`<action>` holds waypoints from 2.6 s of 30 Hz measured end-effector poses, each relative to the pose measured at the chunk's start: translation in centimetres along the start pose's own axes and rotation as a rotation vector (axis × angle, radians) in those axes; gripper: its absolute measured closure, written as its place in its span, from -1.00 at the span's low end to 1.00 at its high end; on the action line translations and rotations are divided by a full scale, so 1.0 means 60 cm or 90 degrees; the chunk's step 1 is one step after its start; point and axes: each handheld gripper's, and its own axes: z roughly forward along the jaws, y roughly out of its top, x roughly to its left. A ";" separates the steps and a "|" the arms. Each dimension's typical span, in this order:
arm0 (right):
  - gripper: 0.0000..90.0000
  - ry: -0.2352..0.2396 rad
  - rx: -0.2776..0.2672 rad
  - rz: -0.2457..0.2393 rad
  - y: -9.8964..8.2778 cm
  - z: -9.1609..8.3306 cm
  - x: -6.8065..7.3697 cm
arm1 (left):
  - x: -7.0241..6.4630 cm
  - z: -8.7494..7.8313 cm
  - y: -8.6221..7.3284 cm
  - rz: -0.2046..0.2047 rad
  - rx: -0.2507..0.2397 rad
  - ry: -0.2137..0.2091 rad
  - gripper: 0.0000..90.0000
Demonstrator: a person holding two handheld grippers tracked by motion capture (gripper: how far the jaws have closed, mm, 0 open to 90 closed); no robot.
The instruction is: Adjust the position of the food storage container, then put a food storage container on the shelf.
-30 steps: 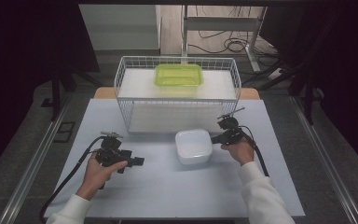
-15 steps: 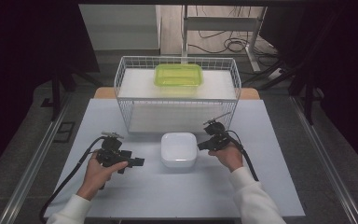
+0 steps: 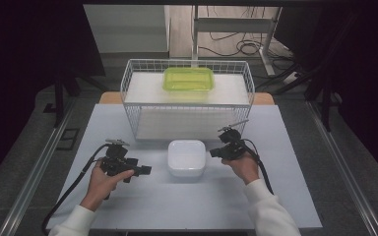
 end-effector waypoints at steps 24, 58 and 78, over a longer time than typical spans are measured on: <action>-0.43 0.022 -0.142 0.078 -0.093 -0.074 -0.032 | -0.001 -0.011 0.006 -0.012 -0.052 0.025 -0.52; -0.26 0.103 -0.159 0.136 -0.055 -0.024 -0.022 | -0.010 0.030 0.066 -0.081 -0.078 -0.050 -0.50; -0.09 0.153 -0.104 0.183 -0.026 0.030 -0.026 | 0.017 0.084 0.078 -0.187 -0.037 -0.154 -0.29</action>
